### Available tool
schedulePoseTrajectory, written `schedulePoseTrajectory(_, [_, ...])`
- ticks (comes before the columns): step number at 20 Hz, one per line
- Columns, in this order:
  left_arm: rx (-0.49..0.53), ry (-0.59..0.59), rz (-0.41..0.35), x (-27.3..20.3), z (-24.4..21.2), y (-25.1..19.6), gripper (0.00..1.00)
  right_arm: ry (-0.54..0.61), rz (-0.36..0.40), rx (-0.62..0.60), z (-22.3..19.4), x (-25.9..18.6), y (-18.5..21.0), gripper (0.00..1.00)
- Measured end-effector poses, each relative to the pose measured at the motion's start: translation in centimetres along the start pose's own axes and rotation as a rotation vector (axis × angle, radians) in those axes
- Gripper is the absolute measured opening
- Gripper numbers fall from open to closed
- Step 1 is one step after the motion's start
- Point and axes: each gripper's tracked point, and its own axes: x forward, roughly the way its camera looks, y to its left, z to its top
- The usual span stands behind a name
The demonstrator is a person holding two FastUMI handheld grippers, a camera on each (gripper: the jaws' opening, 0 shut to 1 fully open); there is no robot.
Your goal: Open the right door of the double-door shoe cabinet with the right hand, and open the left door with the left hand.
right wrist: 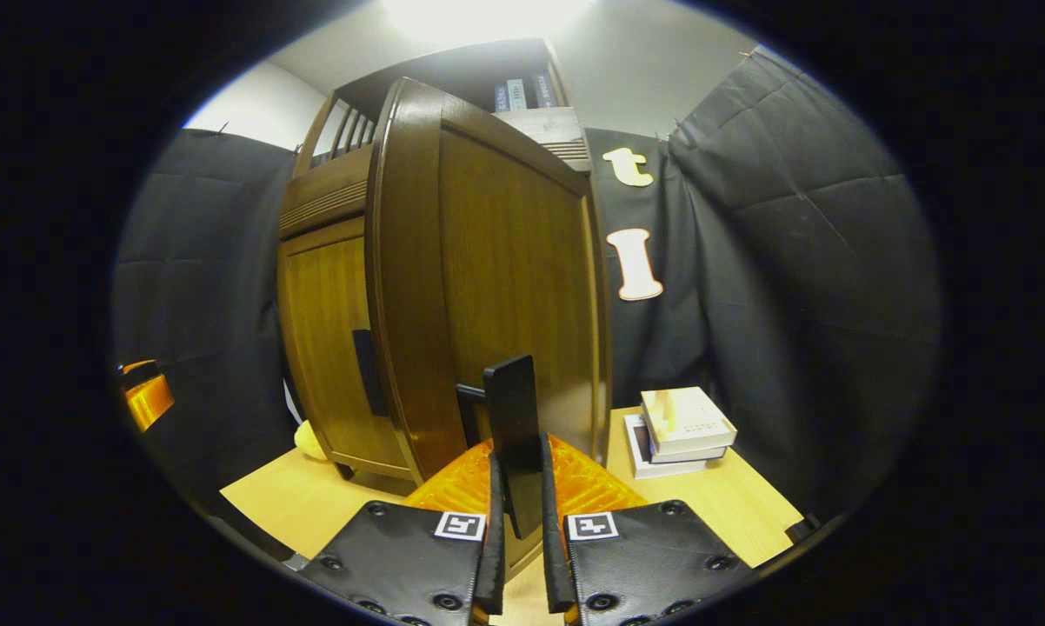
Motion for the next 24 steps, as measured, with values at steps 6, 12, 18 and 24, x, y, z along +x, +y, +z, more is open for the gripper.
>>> schedulePoseTrajectory(6, [-0.006,0.002,-0.04,0.1,-0.5,-0.2,0.97,0.003,-0.06,0.035,0.5,-1.1,-4.2,0.19])
schedulePoseTrajectory(12, [-0.001,0.006,-0.055,0.4,-0.5,-0.5,0.97,-0.005,-0.114,0.053,0.7,-2.4,-7.0,0.04])
schedulePoseTrajectory(18, [-0.012,-0.007,-0.075,1.1,-0.2,-0.6,0.97,-0.028,-0.199,0.066,1.0,-4.4,-10.1,0.13])
schedulePoseTrajectory(24, [-0.026,-0.01,-0.074,2.4,0.0,-1.3,0.96,-0.084,-0.271,0.062,3.0,-8.8,-12.7,0.13])
